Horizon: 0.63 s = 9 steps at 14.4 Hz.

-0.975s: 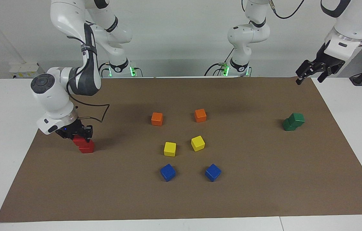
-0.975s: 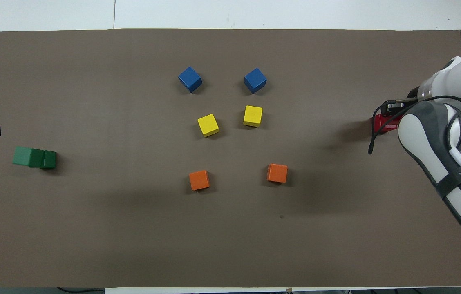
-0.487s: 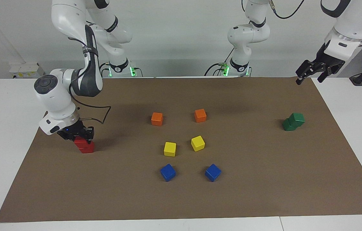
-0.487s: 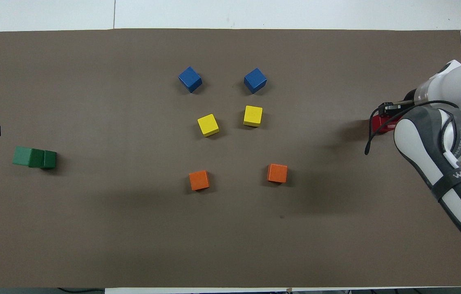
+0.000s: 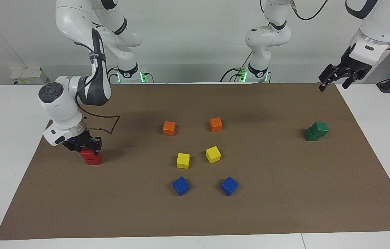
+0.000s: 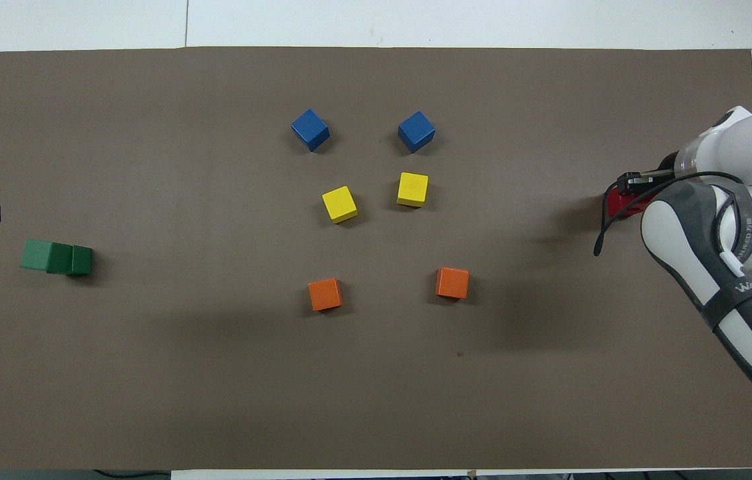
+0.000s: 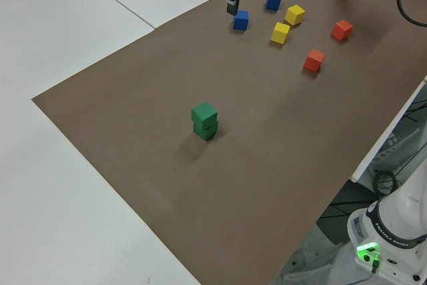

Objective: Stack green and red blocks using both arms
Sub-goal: 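Lower and align the red block onto the first red with the right gripper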

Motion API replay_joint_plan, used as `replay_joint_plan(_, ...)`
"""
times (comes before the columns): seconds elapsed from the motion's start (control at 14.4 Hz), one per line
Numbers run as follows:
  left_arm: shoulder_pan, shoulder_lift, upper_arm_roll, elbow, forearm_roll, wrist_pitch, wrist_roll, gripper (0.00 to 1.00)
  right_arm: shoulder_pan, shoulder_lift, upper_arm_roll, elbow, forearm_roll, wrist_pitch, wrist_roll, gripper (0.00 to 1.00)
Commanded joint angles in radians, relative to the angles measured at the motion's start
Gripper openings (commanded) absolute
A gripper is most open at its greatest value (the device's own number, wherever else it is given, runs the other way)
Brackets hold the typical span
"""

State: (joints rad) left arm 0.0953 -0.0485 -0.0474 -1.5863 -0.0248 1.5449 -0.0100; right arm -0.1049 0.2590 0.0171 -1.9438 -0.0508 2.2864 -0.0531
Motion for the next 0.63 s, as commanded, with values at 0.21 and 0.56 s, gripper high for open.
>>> replay_joint_plan(0.21,-0.016,-0.022,0.008,-0.014,0.009,0.003,-0.002,1.00,-0.019,-0.006,0.009,-0.029,0.006,0.039,-0.004,0.00)
replay_joint_plan(0.56,-0.016,-0.022,0.008,-0.014,0.008,0.003,-0.002,1.00,-0.009,-0.004,0.009,-0.035,0.006,0.039,-0.005,0.00)
